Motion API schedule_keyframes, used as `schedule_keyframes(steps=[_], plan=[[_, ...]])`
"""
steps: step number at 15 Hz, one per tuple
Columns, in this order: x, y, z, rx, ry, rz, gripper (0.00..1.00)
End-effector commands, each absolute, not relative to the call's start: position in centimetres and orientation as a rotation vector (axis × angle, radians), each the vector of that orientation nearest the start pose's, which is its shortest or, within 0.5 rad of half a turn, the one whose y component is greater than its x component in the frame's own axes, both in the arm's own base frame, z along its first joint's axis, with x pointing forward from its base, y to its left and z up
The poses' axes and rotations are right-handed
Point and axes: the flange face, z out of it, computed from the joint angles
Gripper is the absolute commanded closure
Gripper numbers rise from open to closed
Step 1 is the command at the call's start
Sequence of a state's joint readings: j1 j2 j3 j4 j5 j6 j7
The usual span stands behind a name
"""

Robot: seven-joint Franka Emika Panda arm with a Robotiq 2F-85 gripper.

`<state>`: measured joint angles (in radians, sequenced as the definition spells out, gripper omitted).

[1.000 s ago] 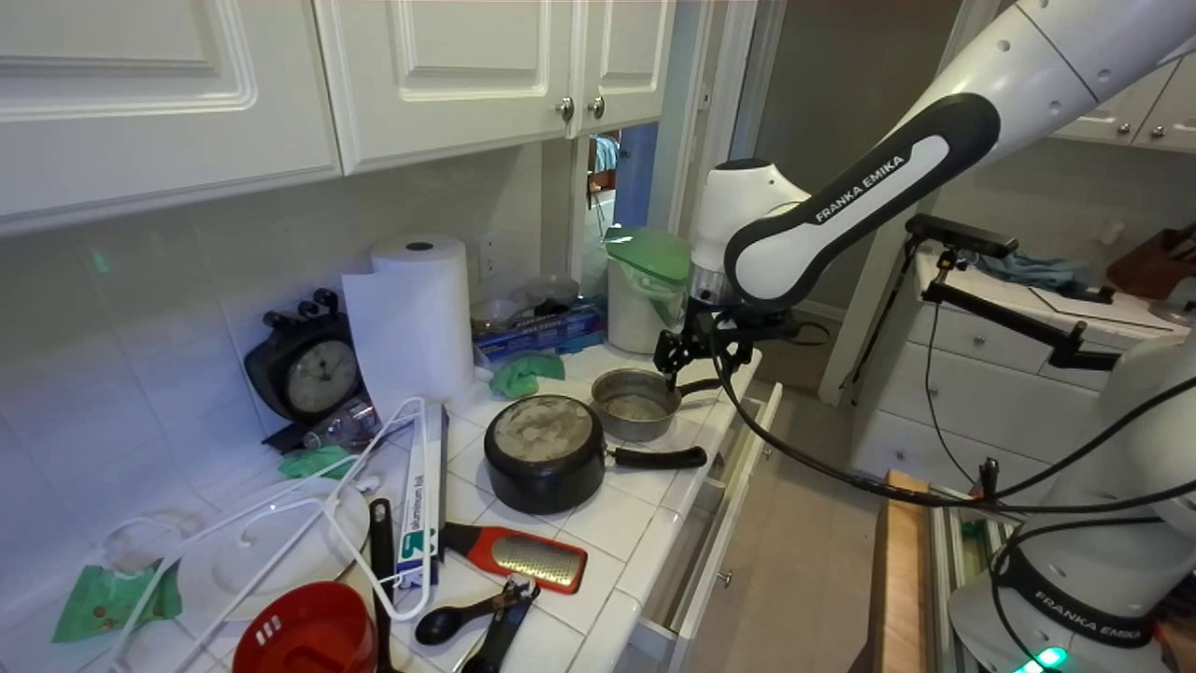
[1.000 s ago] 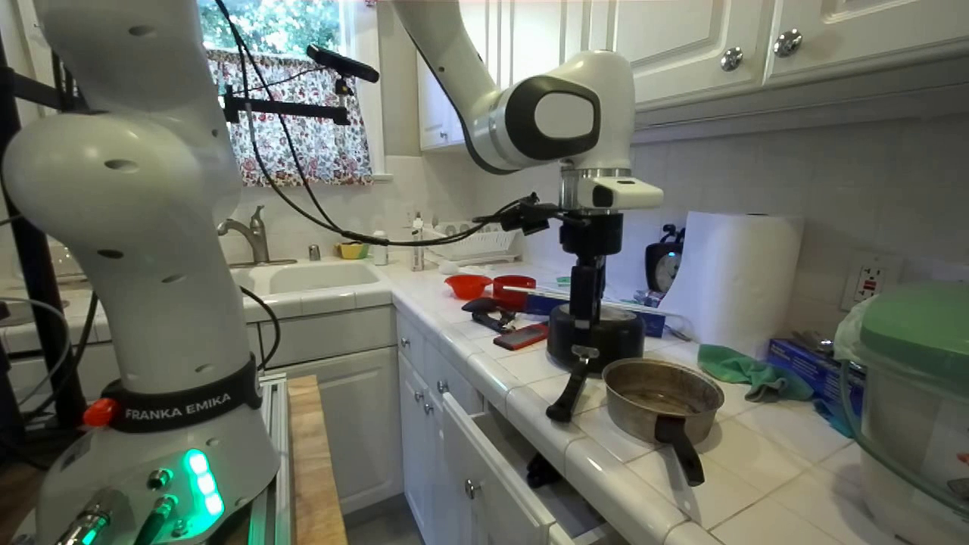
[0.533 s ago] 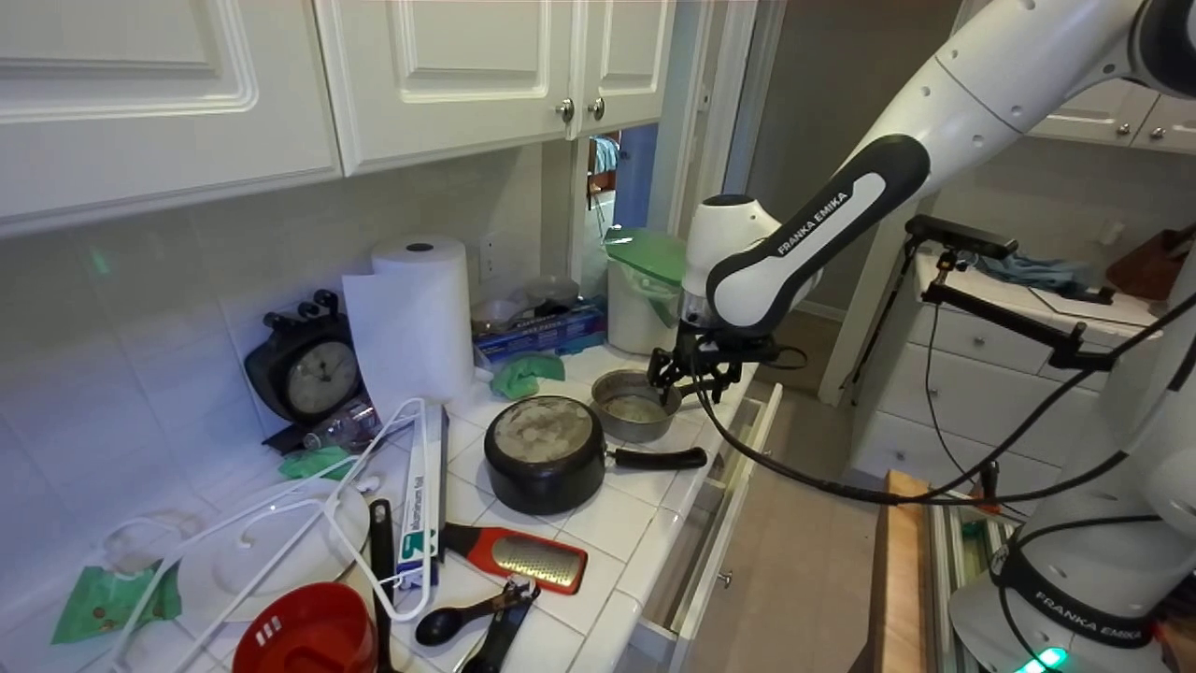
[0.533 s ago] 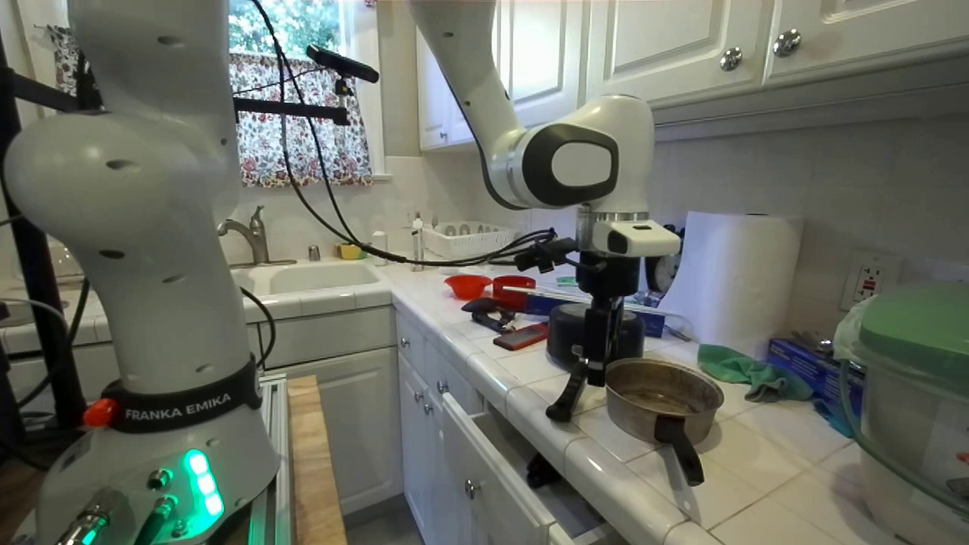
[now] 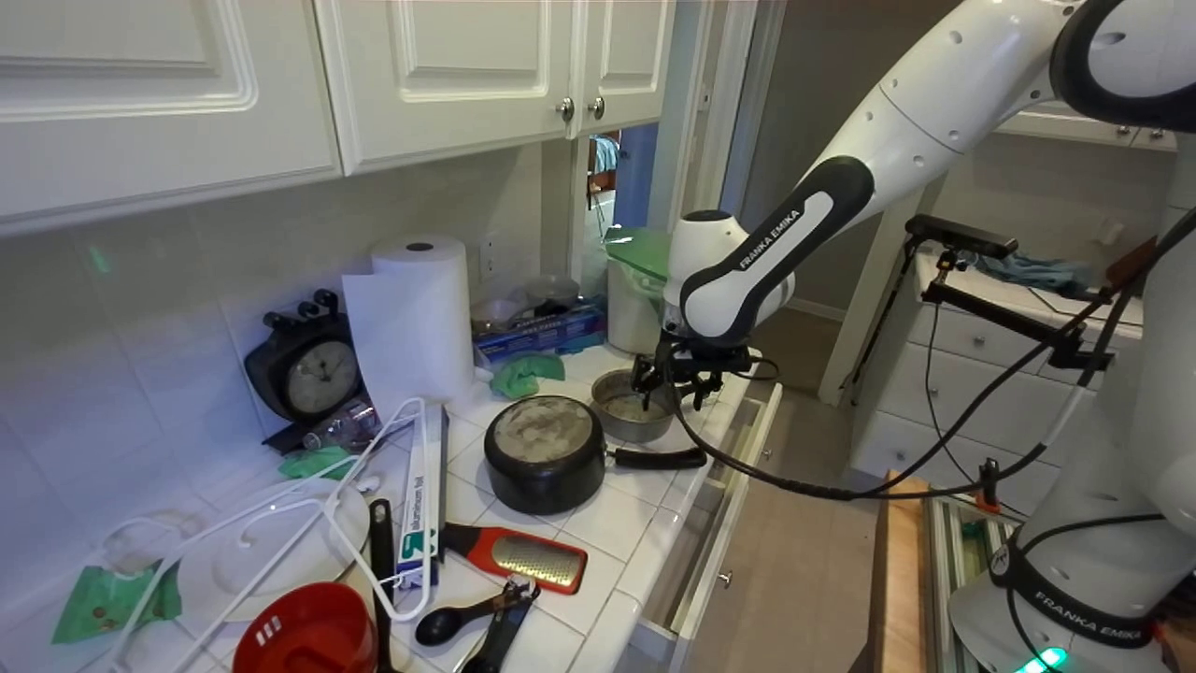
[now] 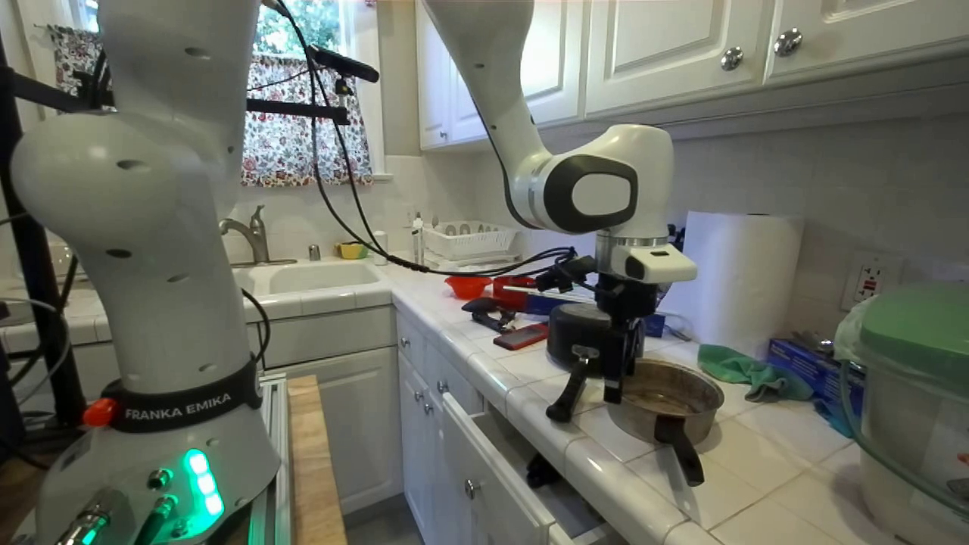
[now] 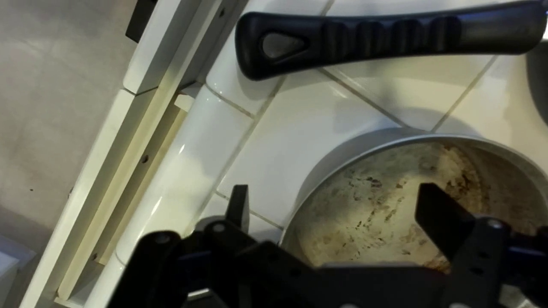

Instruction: Pick up the pot and put it on top of the other one that has been put up side down

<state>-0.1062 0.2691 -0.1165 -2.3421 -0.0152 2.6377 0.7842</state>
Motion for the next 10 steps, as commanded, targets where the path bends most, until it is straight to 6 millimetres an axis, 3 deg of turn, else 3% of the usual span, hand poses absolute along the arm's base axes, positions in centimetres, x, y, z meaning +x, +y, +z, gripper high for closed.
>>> schedule_keyframes(steps=[1, 3, 4, 6, 10], plan=[[52.1, -11.8, 20.6, -2.765, 1.549, -0.065, 0.00], [52.2, -12.1, 19.8, -2.765, 1.562, -0.051, 0.01], [52.2, -12.3, 19.5, -2.765, 1.569, -0.050, 0.23], [52.4, -12.7, 19.0, -2.765, 1.583, -0.046, 0.30], [52.6, -13.3, 18.4, -2.761, 1.604, -0.042, 0.59]])
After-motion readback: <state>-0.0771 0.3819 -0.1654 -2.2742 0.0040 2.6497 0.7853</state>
